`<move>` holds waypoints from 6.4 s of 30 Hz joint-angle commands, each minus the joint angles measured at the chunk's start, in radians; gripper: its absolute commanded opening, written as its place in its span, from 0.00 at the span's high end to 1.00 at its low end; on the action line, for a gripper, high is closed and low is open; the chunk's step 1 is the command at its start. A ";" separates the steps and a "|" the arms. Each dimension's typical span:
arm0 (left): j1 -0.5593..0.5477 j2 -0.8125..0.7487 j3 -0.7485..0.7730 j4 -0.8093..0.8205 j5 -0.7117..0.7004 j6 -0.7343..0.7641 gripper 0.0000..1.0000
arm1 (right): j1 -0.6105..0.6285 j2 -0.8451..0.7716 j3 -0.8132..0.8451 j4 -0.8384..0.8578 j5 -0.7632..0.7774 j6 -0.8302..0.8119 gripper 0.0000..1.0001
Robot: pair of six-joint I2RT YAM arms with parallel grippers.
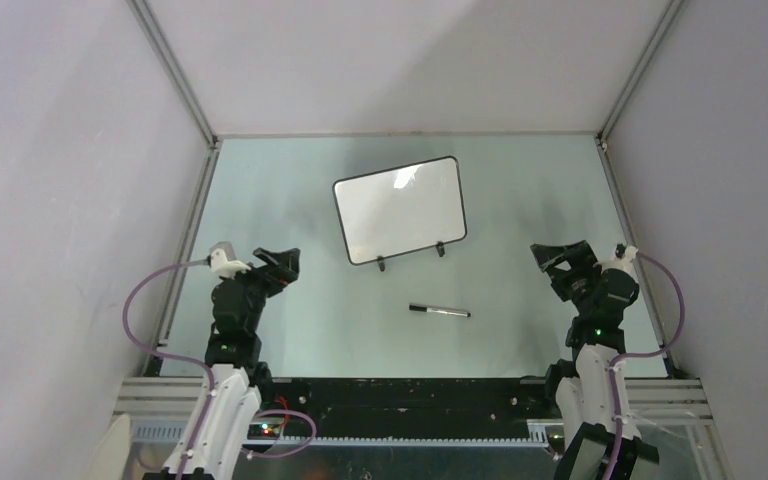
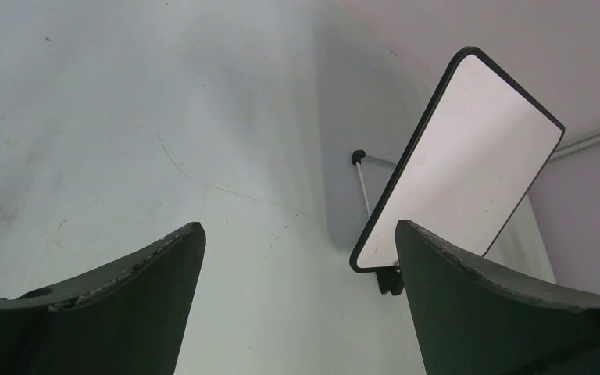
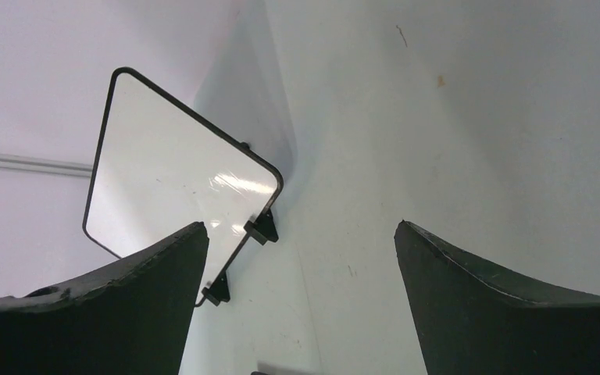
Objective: Write a sentence on the whiteboard
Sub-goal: Pick up the whiteboard marker at the center of the board, then open the pen cap.
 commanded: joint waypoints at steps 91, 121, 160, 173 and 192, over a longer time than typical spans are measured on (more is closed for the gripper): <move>-0.428 0.138 0.115 0.336 0.225 -0.460 0.24 | 1.185 0.609 0.710 -0.188 -0.012 -0.506 1.00; -0.602 0.251 0.116 0.438 0.153 -0.446 0.78 | 1.180 0.691 0.812 -0.196 -0.102 -0.448 1.00; -0.600 0.105 -0.019 0.707 -0.293 -0.856 1.00 | 1.302 0.403 0.333 0.614 0.502 0.076 0.38; -0.601 0.092 -0.006 0.680 -0.268 -0.837 1.00 | 1.325 0.467 0.410 0.605 0.394 0.115 0.48; -0.599 0.175 0.004 0.767 -0.221 -0.861 1.00 | 1.341 0.486 0.450 0.540 0.368 0.129 0.68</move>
